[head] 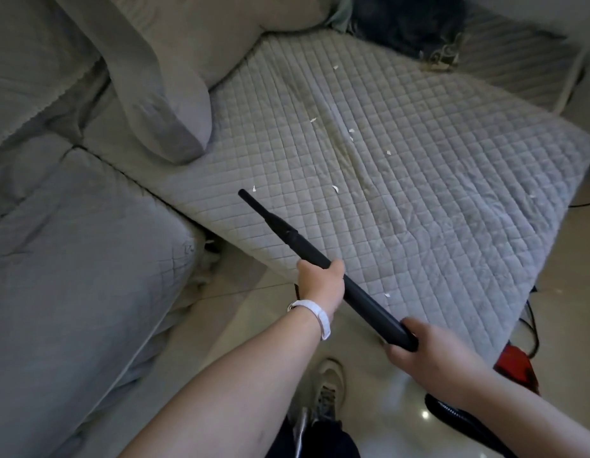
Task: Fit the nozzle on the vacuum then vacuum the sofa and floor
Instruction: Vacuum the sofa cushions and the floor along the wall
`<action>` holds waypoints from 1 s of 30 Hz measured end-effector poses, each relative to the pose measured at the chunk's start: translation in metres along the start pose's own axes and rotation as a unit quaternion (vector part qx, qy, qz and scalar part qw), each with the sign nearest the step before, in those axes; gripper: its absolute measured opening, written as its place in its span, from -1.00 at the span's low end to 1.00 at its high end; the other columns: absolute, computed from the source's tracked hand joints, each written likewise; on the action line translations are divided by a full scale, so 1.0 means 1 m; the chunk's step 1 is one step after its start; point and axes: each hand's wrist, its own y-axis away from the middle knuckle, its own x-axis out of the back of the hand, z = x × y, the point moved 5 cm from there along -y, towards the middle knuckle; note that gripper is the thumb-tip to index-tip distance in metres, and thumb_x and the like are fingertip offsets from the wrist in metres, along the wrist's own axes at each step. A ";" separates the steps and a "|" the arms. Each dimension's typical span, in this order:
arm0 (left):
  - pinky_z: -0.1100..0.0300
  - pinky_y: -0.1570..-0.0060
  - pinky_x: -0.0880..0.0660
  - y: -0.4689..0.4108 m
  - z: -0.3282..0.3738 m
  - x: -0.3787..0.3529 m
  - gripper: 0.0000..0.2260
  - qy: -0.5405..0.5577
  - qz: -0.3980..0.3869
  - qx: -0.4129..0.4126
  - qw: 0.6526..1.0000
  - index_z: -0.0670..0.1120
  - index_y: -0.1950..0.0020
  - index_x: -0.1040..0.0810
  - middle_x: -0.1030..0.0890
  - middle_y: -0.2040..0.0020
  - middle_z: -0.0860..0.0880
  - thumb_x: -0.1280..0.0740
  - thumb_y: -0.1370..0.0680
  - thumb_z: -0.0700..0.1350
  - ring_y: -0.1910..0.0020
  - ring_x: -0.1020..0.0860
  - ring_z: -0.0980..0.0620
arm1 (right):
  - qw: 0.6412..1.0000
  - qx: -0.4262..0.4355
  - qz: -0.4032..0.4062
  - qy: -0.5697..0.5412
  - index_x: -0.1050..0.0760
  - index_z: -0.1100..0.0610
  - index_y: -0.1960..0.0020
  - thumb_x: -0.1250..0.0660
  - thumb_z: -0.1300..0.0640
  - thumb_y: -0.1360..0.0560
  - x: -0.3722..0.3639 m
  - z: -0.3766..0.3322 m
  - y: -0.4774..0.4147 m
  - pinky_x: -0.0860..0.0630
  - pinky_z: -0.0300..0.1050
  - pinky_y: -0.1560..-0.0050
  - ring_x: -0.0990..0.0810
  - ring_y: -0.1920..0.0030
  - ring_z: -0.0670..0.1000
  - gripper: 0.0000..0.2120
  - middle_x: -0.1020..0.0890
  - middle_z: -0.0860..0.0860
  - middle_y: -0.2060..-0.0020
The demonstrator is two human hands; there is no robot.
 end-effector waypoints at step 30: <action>-0.17 -0.06 -0.62 -0.052 -0.011 0.002 -0.59 -0.046 -0.082 0.004 0.996 -0.11 -0.18 -0.37 -0.59 -0.03 -0.10 -0.35 -0.42 0.04 0.01 -0.63 -0.15 | 0.997 -0.037 0.039 -0.055 -0.47 -0.03 0.09 -0.34 -0.11 -0.48 -0.039 -0.019 -0.021 -0.46 -0.14 0.44 -0.59 0.40 -0.03 -0.83 -0.61 0.00 0.36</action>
